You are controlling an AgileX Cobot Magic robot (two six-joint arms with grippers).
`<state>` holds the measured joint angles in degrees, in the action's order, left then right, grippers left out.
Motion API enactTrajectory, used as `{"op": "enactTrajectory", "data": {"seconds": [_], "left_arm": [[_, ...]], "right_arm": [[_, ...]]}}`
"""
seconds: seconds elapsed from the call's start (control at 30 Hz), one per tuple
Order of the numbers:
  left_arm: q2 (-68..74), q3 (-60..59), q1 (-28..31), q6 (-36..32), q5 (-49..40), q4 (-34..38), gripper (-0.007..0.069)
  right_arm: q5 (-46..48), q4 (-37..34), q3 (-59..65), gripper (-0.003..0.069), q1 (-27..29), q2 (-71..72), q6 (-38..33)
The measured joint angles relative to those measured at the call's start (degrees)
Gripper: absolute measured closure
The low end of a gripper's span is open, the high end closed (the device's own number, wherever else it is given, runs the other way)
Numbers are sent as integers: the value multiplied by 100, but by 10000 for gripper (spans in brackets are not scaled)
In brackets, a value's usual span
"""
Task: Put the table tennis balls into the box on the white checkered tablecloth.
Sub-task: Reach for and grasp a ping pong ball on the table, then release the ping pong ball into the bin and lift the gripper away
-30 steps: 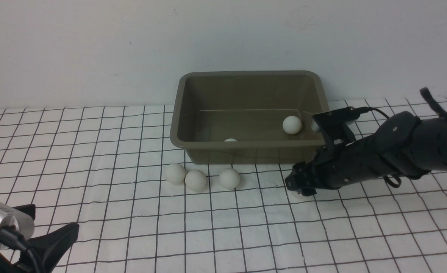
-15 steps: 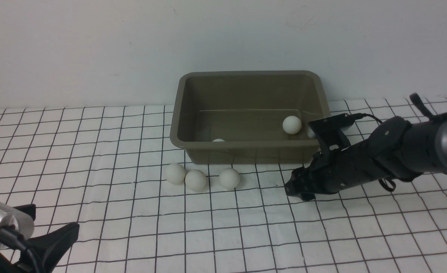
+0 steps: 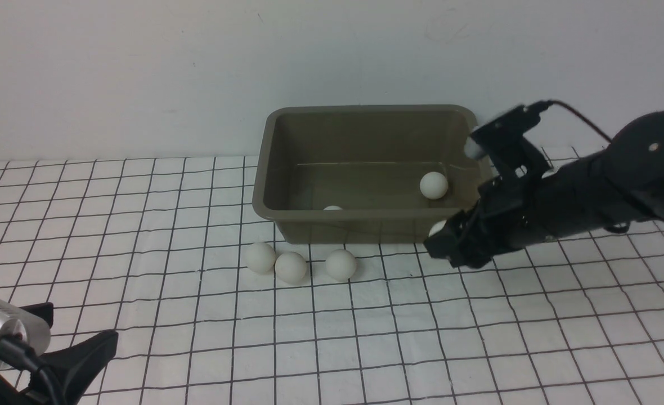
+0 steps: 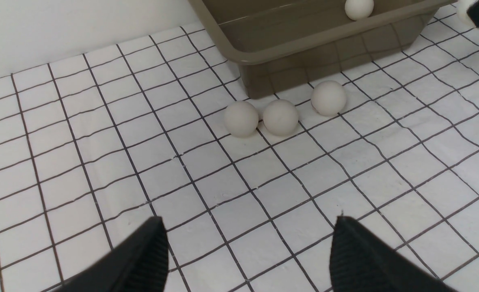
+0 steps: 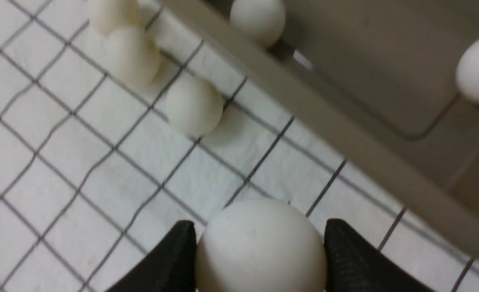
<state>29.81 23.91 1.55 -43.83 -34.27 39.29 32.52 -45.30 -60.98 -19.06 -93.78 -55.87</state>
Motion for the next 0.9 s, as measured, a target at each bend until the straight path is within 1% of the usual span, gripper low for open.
{"op": "enactTrajectory", "data": {"seconds": [0.1,0.23,0.4,0.53,0.6,0.67,0.73,0.8,0.9], "left_arm": [[0,0,0,0,0,0,143],[0,0,0,0,0,12,143],[0,0,0,0,0,17,143],[0,0,0,0,0,17,143],[0,0,0,0,0,17,143],[0,0,0,0,0,18,143],[0,0,0,0,0,18,143],[0,0,0,0,0,23,143],[0,0,0,0,0,39,143]], "right_arm": [[-291,-308,-328,298,0,-110,-125],[-368,-667,-1100,298,0,-774,-224],[-72,-659,-2292,298,0,-2064,-235],[269,-550,-2853,295,0,-2571,-229],[291,-500,-2940,260,0,-2630,-207],[291,-397,-2961,186,0,-2591,-152],[307,-250,-2966,130,19,-2475,-90],[374,-65,-2966,108,58,-2318,-7],[521,305,-2966,100,165,-1968,183]]}}
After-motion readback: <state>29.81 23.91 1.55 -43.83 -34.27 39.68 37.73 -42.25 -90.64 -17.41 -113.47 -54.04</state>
